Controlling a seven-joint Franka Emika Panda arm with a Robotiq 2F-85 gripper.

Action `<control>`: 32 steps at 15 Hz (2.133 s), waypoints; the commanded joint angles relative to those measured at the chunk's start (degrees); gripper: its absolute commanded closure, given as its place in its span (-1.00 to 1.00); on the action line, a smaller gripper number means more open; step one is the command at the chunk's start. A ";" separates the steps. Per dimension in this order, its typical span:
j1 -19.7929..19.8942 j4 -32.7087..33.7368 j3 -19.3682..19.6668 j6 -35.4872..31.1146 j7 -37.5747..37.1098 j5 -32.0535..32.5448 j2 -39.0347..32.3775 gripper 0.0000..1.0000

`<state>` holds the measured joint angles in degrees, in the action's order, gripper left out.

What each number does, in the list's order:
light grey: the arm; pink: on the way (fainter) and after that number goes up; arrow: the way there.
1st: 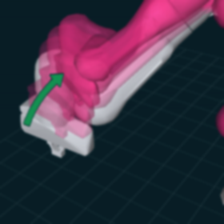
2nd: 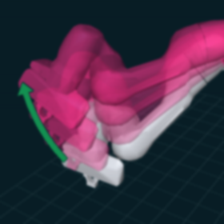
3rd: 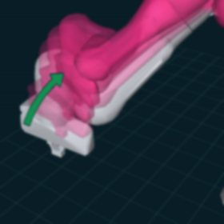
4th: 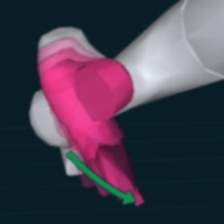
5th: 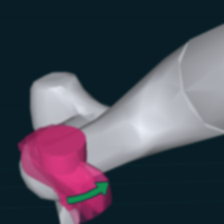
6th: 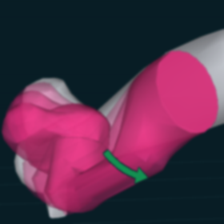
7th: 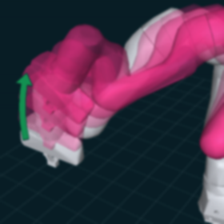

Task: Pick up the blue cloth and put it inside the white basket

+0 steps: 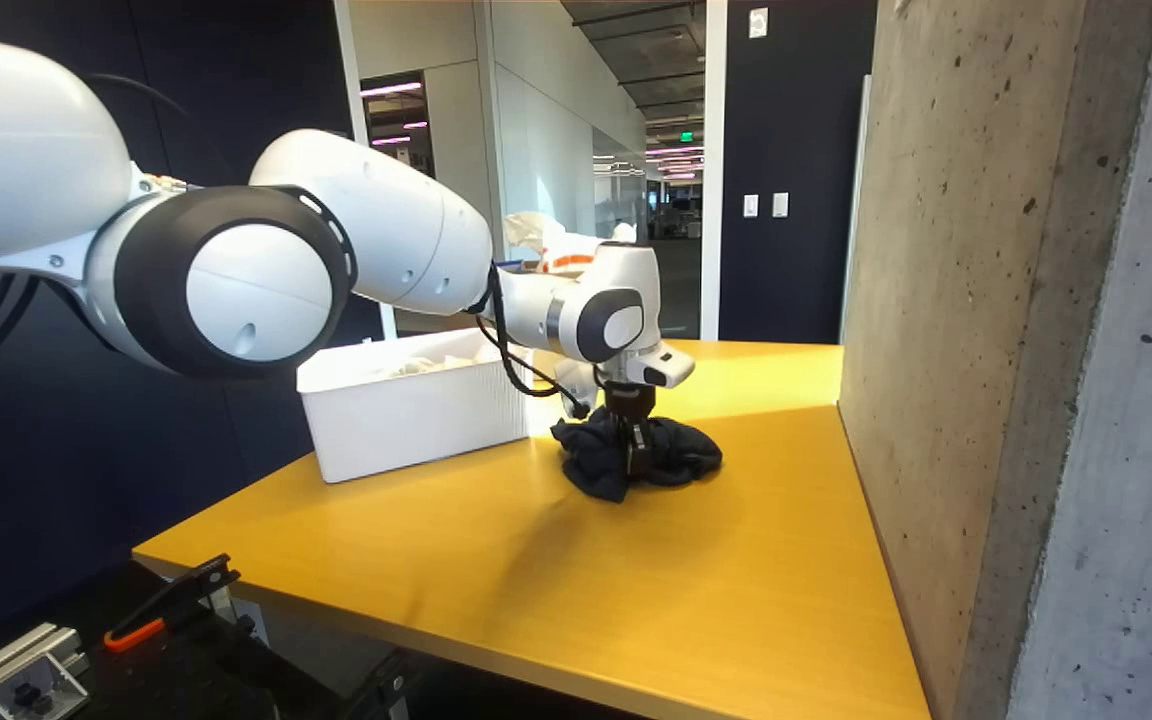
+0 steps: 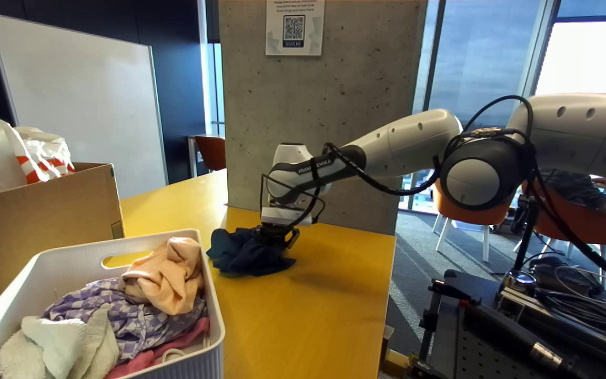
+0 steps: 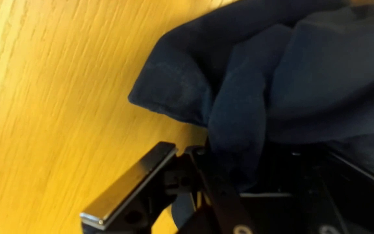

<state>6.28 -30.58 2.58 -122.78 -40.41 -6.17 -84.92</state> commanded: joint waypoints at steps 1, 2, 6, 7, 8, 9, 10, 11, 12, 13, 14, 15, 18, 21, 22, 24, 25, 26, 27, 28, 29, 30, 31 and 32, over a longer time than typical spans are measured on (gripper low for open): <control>0.50 3.70 0.16 -1.03 -0.85 -0.30 -1.21 0.91; 0.51 4.52 0.14 -1.50 -0.98 -0.30 -1.32 0.91; 0.03 10.26 0.02 -3.09 -1.09 0.01 -1.89 0.91; -0.45 4.97 -0.06 -6.36 -0.85 0.13 1.81 0.91; -0.83 5.65 -0.06 -7.47 -1.04 0.23 2.20 0.91; -1.33 5.67 -0.03 -8.86 -1.16 0.30 2.91 0.91; -1.95 5.76 0.11 -10.29 -1.40 0.47 3.56 0.91; -2.69 5.86 0.25 -11.41 -1.64 0.64 4.26 0.91; -3.52 5.97 0.34 -12.72 -1.86 0.82 4.91 0.91; -4.42 6.15 0.34 -13.78 -1.93 0.96 5.55 0.91; -5.64 6.20 0.56 -14.88 -2.03 1.33 6.20 0.91; -6.82 6.30 0.76 -15.83 -2.17 1.71 6.78 0.91; -11.43 6.59 2.19 -18.90 -3.04 3.88 8.30 0.91; -16.56 6.90 3.56 -20.94 -4.41 6.01 9.35 0.91; -18.38 6.92 4.18 -21.40 -5.16 6.88 9.66 0.91; -22.11 7.04 5.08 -21.35 -6.54 8.36 10.09 0.91; -24.03 7.07 5.46 -20.90 -7.57 9.10 10.06 0.91; -25.82 7.08 5.73 -20.51 -8.78 9.69 9.97 0.91; -27.40 7.08 5.96 -19.86 -9.49 10.17 9.55 0.91; -28.31 6.87 5.81 -19.24 -9.77 10.40 9.05 0.91; -28.97 6.45 5.42 -18.92 -9.90 10.45 8.75 0.91; -29.20 5.78 4.81 -18.45 -9.85 10.07 8.34 0.91; -29.39 5.12 4.71 -17.87 -10.26 9.90 7.98 0.91; -29.32 4.51 4.75 -16.80 -10.92 9.80 7.74 0.91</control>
<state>-23.46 -25.16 7.44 -141.36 -49.38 3.06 -76.51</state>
